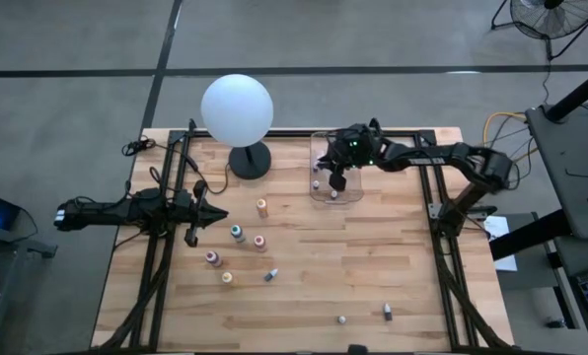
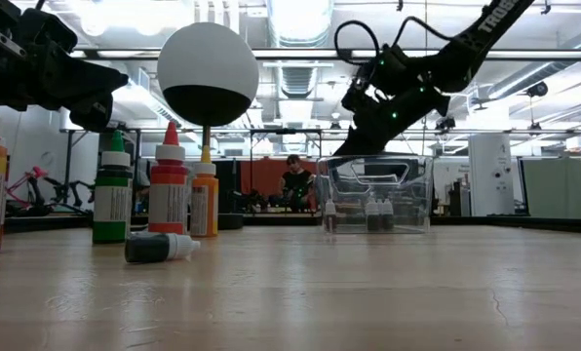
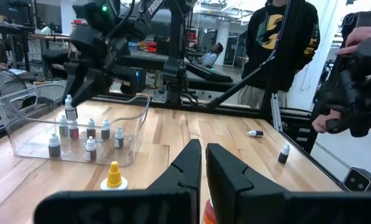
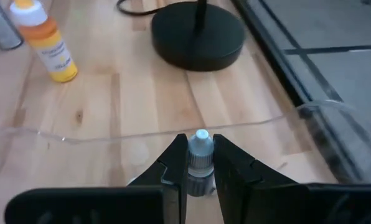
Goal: Pick & Place food coloring
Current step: Put the small black food coloring bottle into the transparent bin
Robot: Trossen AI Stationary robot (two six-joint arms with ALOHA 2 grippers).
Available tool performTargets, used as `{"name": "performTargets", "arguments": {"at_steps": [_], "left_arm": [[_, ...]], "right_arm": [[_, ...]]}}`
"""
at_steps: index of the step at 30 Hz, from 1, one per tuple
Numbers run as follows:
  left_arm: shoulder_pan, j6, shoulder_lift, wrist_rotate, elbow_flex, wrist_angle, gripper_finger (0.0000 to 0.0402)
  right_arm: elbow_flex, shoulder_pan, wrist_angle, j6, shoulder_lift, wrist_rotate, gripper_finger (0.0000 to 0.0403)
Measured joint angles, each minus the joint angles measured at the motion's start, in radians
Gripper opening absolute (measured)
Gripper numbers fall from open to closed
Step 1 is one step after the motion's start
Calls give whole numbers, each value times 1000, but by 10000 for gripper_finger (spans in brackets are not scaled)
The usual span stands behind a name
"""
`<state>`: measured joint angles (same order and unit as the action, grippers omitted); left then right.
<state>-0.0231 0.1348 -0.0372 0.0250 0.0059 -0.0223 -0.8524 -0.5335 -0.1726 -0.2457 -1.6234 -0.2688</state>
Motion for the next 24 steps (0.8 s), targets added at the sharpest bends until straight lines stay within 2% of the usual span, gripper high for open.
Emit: {"name": "performTargets", "arguments": {"at_steps": [5,12,17,24], "left_arm": [[0,0,0,0,0,0,0],[0,0,0,0,0,0,0],[0,0,0,0,0,0,0],[0,0,0,0,0,0,0]], "right_arm": [[0,-18,1,-28,-42,-65,44],[0,-32,-5,-83,-60,-86,44],[0,-38,-43,-91,-78,-180,44],[1,-38,-53,-95,-111,-181,44]]}}
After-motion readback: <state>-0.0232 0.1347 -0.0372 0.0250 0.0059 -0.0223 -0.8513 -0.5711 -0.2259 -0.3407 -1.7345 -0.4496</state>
